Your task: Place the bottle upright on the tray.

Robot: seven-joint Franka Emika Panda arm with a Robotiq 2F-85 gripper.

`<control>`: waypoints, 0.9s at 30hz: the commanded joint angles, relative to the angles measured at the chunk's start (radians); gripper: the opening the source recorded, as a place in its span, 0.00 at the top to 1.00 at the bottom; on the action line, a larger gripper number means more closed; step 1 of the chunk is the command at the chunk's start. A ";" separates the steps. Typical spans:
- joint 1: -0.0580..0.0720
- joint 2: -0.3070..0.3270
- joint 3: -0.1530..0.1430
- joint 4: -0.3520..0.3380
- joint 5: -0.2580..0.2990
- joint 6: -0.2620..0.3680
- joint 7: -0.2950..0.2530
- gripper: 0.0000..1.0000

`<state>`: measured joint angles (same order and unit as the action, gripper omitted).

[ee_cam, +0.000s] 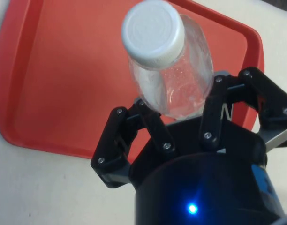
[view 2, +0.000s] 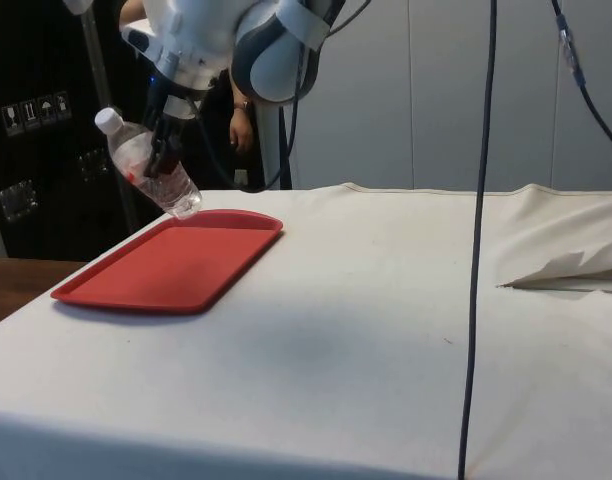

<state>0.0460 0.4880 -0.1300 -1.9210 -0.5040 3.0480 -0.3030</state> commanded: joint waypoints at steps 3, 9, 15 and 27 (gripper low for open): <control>-0.017 0.003 0.018 -0.016 0.031 0.045 -0.003 0.82; -0.006 0.002 0.000 -0.024 0.056 0.069 0.001 0.82; -0.026 0.007 0.024 -0.040 0.096 0.122 -0.001 0.82; -0.035 0.014 0.028 -0.062 0.143 0.197 0.020 0.82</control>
<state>0.0310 0.5000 -0.1300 -1.9750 -0.3660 3.2270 -0.2830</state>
